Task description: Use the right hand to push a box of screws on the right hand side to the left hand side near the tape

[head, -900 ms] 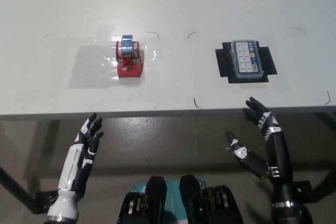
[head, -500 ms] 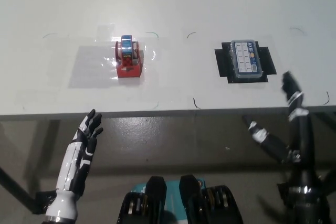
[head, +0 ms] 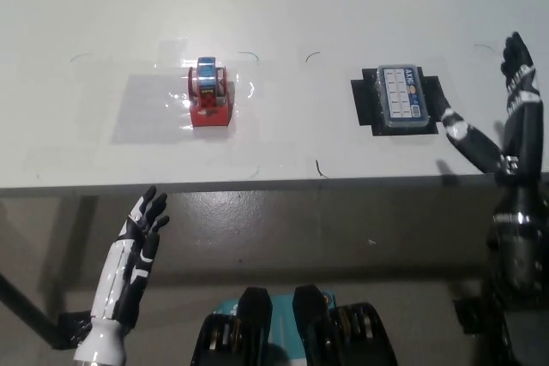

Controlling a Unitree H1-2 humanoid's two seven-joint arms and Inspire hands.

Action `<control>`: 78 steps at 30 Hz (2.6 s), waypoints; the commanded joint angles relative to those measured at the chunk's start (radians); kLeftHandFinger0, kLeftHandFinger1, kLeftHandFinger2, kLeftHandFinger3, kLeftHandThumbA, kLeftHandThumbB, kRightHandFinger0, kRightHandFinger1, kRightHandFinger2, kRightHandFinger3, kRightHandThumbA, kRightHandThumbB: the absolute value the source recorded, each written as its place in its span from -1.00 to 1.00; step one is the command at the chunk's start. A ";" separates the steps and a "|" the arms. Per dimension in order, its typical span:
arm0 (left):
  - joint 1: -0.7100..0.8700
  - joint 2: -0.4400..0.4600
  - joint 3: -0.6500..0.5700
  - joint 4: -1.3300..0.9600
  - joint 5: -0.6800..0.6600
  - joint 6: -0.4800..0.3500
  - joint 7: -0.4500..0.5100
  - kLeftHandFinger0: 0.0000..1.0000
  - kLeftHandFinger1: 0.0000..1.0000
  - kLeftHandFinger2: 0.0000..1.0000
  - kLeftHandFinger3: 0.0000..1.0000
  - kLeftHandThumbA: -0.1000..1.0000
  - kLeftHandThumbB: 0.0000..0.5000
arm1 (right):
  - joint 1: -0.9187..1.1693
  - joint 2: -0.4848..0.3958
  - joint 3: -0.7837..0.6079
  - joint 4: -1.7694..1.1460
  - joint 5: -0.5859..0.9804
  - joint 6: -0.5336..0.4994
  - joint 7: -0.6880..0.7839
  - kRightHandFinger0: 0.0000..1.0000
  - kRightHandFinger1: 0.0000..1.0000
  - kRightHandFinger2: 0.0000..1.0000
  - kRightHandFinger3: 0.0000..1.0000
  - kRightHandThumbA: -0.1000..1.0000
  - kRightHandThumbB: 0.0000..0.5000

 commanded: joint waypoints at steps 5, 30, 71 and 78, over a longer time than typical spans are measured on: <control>0.004 0.005 -0.004 -0.030 -0.015 -0.046 -0.011 1.00 1.00 1.00 1.00 0.81 -0.42 | -0.225 -0.008 -0.030 0.266 0.073 -0.005 0.011 1.00 1.00 1.00 1.00 0.75 -0.71; 0.002 0.004 0.003 -0.031 -0.018 -0.061 -0.008 1.00 1.00 1.00 1.00 0.81 -0.42 | -0.556 -0.019 -0.025 1.002 0.066 -0.080 -0.123 1.00 1.00 1.00 1.00 1.00 -0.55; -0.010 0.010 0.006 -0.038 -0.042 -0.079 -0.017 1.00 1.00 1.00 1.00 0.83 -0.24 | -0.590 0.214 -0.145 1.015 0.238 -0.111 -0.072 1.00 1.00 1.00 1.00 1.00 -0.50; -0.010 0.011 0.005 -0.044 -0.039 -0.081 -0.019 1.00 1.00 1.00 1.00 0.86 -0.22 | -0.634 0.270 -0.197 1.036 0.281 -0.077 -0.115 1.00 1.00 1.00 1.00 1.00 -0.21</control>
